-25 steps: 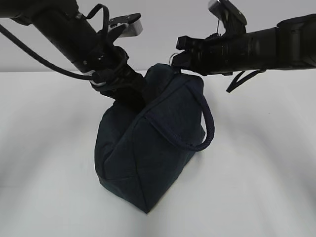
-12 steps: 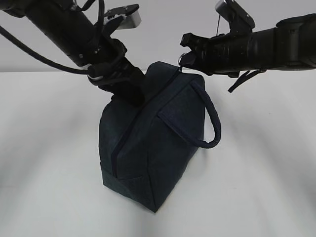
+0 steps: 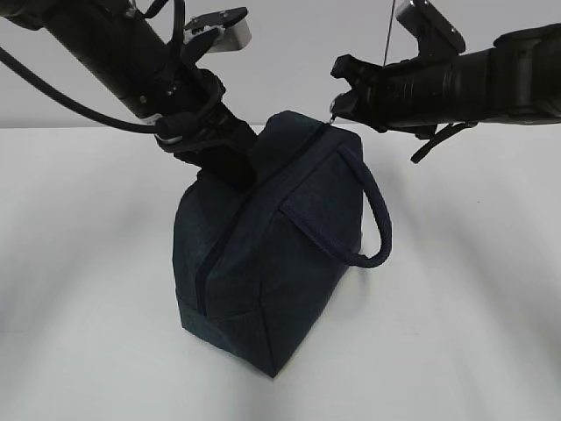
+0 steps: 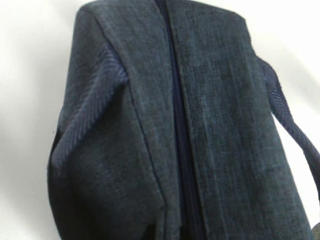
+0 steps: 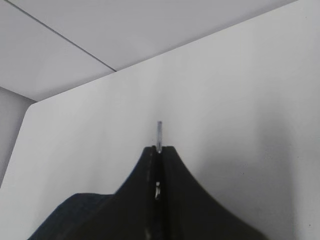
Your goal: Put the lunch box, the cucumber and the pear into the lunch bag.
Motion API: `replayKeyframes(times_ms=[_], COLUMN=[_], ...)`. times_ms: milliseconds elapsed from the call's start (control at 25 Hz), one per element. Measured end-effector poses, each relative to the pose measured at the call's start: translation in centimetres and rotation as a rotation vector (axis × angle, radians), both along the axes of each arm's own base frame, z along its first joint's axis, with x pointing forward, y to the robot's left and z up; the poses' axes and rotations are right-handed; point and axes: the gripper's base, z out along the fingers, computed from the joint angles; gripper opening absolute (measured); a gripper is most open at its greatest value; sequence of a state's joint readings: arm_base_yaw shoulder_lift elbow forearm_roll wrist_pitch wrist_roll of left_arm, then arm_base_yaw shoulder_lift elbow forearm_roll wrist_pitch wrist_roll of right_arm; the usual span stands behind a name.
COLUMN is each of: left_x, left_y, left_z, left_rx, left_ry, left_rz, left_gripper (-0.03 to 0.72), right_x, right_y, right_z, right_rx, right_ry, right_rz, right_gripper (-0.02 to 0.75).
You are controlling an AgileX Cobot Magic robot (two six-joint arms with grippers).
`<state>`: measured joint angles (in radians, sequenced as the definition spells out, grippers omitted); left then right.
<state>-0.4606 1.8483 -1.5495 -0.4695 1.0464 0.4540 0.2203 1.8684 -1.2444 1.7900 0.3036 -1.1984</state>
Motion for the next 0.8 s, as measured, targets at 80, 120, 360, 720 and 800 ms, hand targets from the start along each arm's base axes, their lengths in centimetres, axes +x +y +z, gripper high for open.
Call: replayKeyframes(times_ms=[80, 120, 360, 720, 800], left_x=[-0.1, -0.2, -0.4, -0.1, -0.1], left_y=[0.1, 0.2, 0.5, 0.4, 0.4], left_z=[0.3, 0.6, 1.4, 1.5, 1.5], left_rx=[0.005, 0.011, 0.014, 0.007, 0.008], left_ry=[-0.013, -0.024, -0.054, -0.087, -0.091], left_rz=[-0.002, -0.005, -0.007, 0.008, 0.009], left_gripper=[0.004, 0.004, 0.004, 0.003, 0.003], right_x=[0.4, 0.5, 1.2, 2.0, 2.0], right_y=[0.1, 0.1, -0.4, -1.3, -1.1], right_z=[-0.9, -1.3, -4.0, -7.3, -7.9], right_rx=[0.006, 0.016, 0.129, 0.270, 0.287], right_ry=[0.023, 0.040, 0.154, 0.273, 0.292], right_rz=[-0.007, -0.013, -0.036, -0.025, -0.016], right_gripper=[0.000, 0.000, 0.000, 0.000, 0.000])
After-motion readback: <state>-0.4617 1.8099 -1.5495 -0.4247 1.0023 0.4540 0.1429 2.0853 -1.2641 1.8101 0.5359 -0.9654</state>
